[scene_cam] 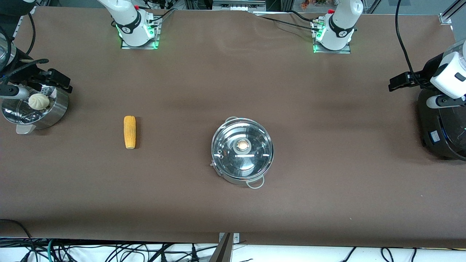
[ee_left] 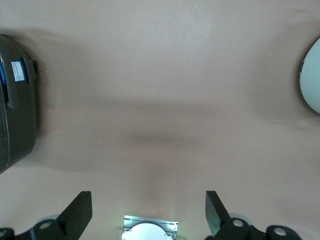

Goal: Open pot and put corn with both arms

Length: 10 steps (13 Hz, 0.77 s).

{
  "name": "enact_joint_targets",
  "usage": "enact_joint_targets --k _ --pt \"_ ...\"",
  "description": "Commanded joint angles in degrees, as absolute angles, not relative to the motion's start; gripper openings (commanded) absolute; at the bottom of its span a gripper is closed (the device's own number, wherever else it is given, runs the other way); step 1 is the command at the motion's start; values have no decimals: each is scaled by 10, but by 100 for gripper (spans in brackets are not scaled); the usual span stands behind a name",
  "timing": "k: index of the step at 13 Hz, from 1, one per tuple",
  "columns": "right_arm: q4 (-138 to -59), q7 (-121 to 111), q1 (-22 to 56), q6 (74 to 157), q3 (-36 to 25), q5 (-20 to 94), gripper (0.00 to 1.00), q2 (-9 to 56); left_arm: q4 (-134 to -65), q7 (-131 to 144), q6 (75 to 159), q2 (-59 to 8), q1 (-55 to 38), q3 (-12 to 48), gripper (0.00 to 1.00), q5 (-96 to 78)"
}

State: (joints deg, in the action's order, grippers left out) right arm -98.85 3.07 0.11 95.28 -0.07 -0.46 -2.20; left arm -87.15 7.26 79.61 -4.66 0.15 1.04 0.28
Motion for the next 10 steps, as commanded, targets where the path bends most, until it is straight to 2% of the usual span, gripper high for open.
enact_joint_targets --k 1,10 --pt "-971 40 3 943 2 -11 100 -14 -882 60 800 -37 4 14 100 4" --pt "-970 40 3 943 2 -9 100 -14 -882 59 800 -38 4 14 100 4"
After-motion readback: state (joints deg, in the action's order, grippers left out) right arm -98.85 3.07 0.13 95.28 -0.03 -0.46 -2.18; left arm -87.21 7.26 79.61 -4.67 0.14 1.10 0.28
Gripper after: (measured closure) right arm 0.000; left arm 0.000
